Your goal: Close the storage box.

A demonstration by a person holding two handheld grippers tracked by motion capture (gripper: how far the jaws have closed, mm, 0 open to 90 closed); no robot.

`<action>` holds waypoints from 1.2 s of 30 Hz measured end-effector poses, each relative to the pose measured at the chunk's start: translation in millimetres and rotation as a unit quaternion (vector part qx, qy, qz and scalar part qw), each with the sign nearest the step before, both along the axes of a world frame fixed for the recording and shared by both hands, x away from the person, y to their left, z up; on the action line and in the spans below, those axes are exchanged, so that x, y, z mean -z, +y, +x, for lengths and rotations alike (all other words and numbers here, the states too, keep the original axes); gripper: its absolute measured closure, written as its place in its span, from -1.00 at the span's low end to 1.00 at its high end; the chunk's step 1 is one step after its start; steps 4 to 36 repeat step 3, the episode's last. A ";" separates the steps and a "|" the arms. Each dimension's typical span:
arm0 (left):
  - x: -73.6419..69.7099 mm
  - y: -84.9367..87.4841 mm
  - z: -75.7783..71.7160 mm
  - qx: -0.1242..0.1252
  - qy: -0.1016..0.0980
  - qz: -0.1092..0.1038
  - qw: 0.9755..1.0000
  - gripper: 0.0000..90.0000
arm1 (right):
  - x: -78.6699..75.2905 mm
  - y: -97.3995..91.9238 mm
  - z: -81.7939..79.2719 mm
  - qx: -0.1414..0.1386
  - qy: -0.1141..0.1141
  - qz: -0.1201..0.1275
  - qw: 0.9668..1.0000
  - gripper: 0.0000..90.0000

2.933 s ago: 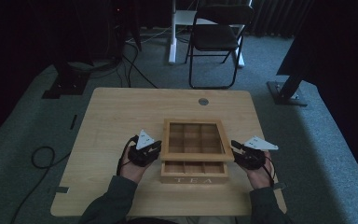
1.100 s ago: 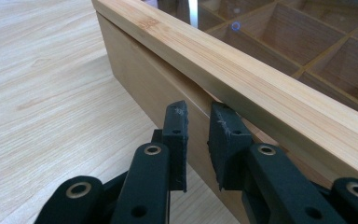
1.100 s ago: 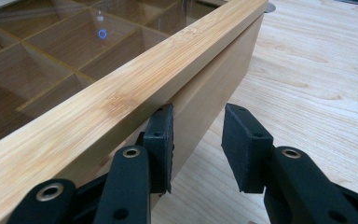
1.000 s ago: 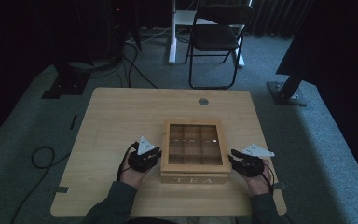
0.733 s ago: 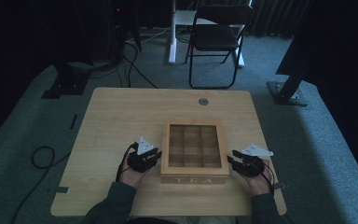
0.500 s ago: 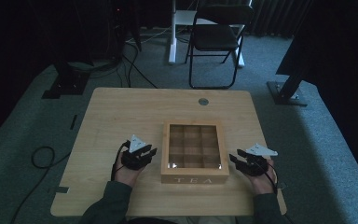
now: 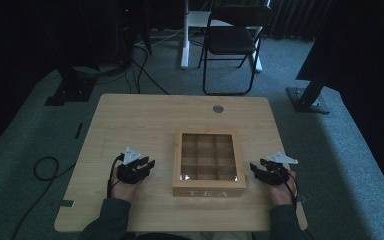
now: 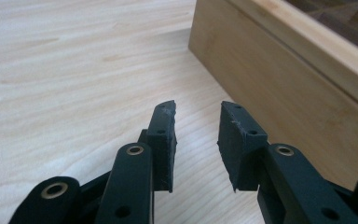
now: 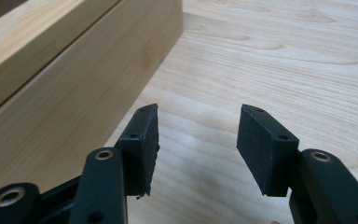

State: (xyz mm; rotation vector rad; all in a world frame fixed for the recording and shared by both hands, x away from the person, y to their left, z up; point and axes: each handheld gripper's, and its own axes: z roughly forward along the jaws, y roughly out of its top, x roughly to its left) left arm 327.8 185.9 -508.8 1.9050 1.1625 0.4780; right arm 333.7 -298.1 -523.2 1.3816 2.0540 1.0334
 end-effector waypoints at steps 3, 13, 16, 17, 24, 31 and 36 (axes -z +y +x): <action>2.2 0.7 -0.6 0.000 0.004 0.001 1.000 0.48 | 2.4 2.3 6.7 0.011 0.004 -0.007 1.000 0.05; 2.2 0.7 -0.6 0.000 0.004 0.001 1.000 0.48 | 2.4 2.3 6.7 0.011 0.004 -0.007 1.000 0.05; 2.2 0.7 -0.6 0.000 0.004 0.001 1.000 0.48 | 2.4 2.3 6.7 0.011 0.004 -0.007 1.000 0.05; 2.2 0.7 -0.6 0.000 0.004 0.001 1.000 0.48 | 2.4 2.3 6.7 0.011 0.004 -0.007 1.000 0.05; 2.2 0.7 -0.6 0.000 0.004 0.001 1.000 0.48 | 2.4 2.3 6.7 0.011 0.004 -0.007 1.000 0.05; 2.2 0.7 -0.6 0.000 0.004 0.001 1.000 0.48 | 2.4 2.3 6.7 0.011 0.004 -0.007 1.000 0.05; 2.2 0.7 -0.6 0.000 0.004 0.001 1.000 0.48 | 2.4 2.3 6.7 0.011 0.004 -0.007 1.000 0.05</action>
